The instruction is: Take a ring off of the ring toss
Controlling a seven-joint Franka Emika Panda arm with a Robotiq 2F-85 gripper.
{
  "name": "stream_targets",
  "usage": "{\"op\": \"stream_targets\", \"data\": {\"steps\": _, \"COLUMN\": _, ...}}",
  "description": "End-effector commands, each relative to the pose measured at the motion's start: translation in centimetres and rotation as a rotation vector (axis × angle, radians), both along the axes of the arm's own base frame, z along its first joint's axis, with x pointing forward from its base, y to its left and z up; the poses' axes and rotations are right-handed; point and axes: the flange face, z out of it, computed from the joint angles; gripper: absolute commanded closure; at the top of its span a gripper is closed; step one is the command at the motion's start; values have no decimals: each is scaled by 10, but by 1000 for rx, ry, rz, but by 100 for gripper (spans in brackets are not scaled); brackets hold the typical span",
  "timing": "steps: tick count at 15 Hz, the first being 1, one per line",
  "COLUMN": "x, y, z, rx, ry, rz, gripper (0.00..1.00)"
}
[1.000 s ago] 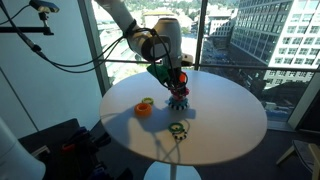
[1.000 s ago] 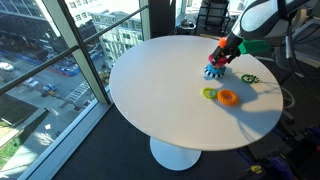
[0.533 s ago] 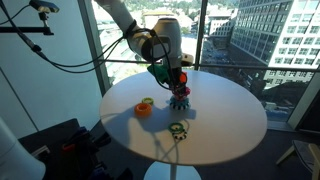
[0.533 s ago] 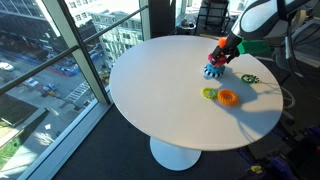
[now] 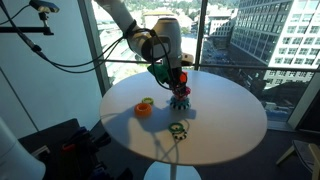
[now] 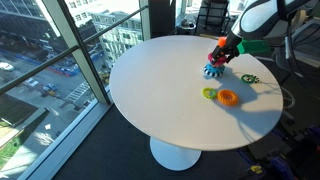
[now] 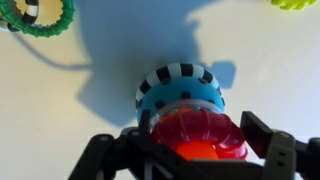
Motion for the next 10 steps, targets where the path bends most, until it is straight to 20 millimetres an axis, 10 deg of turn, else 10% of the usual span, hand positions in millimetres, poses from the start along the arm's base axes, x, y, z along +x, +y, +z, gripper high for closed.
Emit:
{"op": "stream_targets", "data": {"steps": 1, "x": -2, "y": 1, "z": 15, "rx": 13, "ry": -15, "rz": -9, "gripper": 36}}
{"op": "stream_targets", "data": {"steps": 10, "x": -11, "y": 5, "z": 51, "rx": 19, "ry": -35, "rz": 7, "gripper": 36}}
